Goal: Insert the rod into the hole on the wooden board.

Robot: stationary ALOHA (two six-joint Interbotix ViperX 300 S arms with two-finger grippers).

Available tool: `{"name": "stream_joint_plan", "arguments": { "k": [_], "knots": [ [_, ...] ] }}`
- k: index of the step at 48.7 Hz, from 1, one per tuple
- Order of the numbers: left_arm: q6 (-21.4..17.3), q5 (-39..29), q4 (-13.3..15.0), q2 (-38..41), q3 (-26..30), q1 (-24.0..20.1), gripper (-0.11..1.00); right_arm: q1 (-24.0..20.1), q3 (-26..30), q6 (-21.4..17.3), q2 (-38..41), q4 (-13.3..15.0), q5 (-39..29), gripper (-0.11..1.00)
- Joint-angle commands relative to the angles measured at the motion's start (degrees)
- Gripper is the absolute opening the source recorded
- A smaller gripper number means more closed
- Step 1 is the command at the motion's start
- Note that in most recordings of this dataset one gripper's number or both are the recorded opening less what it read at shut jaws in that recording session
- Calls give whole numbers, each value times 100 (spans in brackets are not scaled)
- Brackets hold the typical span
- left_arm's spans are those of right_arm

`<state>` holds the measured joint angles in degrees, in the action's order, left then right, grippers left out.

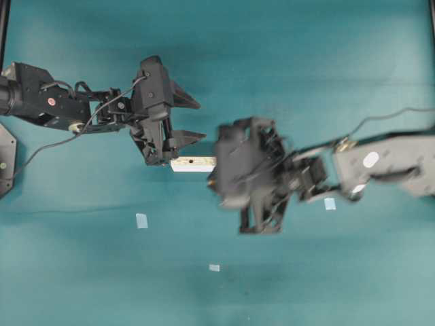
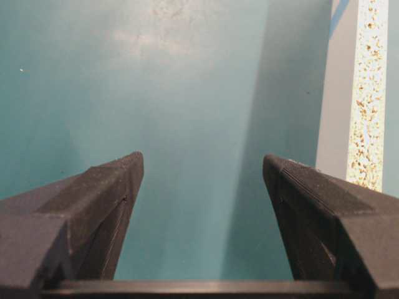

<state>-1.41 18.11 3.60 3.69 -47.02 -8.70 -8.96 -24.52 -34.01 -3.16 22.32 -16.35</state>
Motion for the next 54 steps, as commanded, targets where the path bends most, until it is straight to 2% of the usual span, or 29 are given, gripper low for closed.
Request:
{"name": "stream_joint_plan", "arguments": {
  "k": [1, 9, 15, 27, 36, 45, 54],
  "knots": [
    [0, -9, -9, -264, 53, 9, 86, 185, -545, 18, -501, 18, 1099, 12],
    [0, -185, -9, -536, 35, 18, 86, 598, -1582, 18, -967, 18, 3173, 12],
    [-18, -396, -9, -738, 9, 123, 86, 817, -2109, 18, -1099, -26, 4087, 12],
    [9, -624, -9, -923, -167, 457, 87, 958, -2654, 70, -1134, -26, 4324, 12],
    [18, -624, -9, -905, -229, 554, 89, 1222, -2971, 105, -1143, -35, 4816, 12],
    [79, -624, -9, -888, -193, 571, 99, 1380, -3050, 132, -1151, -35, 4983, 12],
    [176, -624, -9, -853, -193, 642, 100, 1389, -3103, 132, -1151, -35, 4983, 12]
  ]
}}
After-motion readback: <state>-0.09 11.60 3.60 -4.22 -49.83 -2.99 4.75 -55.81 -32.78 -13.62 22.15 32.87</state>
